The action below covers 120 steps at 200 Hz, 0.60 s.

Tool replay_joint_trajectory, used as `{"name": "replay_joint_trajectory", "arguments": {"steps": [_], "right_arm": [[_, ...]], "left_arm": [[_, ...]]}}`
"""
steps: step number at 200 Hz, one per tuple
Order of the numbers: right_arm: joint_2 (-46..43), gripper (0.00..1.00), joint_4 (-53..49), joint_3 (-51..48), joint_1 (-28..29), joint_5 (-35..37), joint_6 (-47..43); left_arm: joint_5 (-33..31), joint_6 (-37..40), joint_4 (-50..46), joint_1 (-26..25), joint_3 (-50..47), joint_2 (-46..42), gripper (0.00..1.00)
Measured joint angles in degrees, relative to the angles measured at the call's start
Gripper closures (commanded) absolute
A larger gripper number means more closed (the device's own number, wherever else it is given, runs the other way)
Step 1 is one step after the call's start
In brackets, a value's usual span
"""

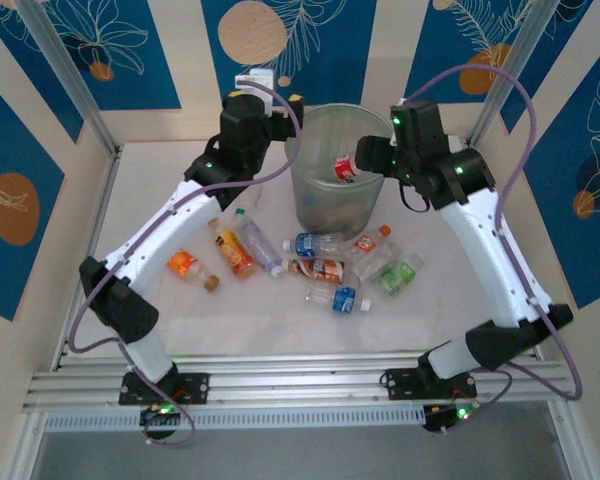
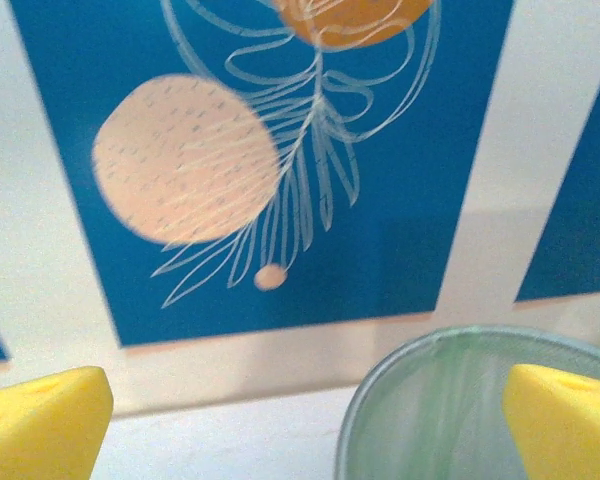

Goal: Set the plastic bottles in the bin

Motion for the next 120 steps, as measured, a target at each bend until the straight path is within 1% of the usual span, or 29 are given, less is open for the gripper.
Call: {"name": "replay_joint_trajectory", "arguments": {"steps": [23, 47, 61, 73, 96, 120], "right_arm": [[3.58, 0.26, -3.52, 2.32, 0.02, 0.17, 1.07], [4.0, 0.26, -7.34, 2.29, -0.59, 0.55, 2.67], [3.54, 0.33, -8.63, 2.01, -1.81, 0.17, 3.61], [3.34, 0.36, -9.68, 1.99, -2.89, -0.48, 4.22], [3.85, 0.38, -11.58, 2.97, -3.67, -1.97, 4.61], [7.72, 0.41, -13.46, 8.48, -3.1, -3.48, 4.68]], "left_arm": [[-1.42, -3.41, -5.46, 2.08, -6.51, -4.72, 0.01], [-1.97, -8.2, -10.6, 6.01, -15.23, -10.91, 0.01], [-1.92, -10.86, -13.05, 8.35, -19.91, -14.82, 0.01], [-1.73, -12.85, -14.56, 10.03, -23.65, -18.29, 0.0], [-1.6, -15.98, -16.63, 12.5, -29.55, -24.13, 0.0], [-1.16, -18.25, -17.53, 14.14, -34.27, -27.93, 0.0]]}}
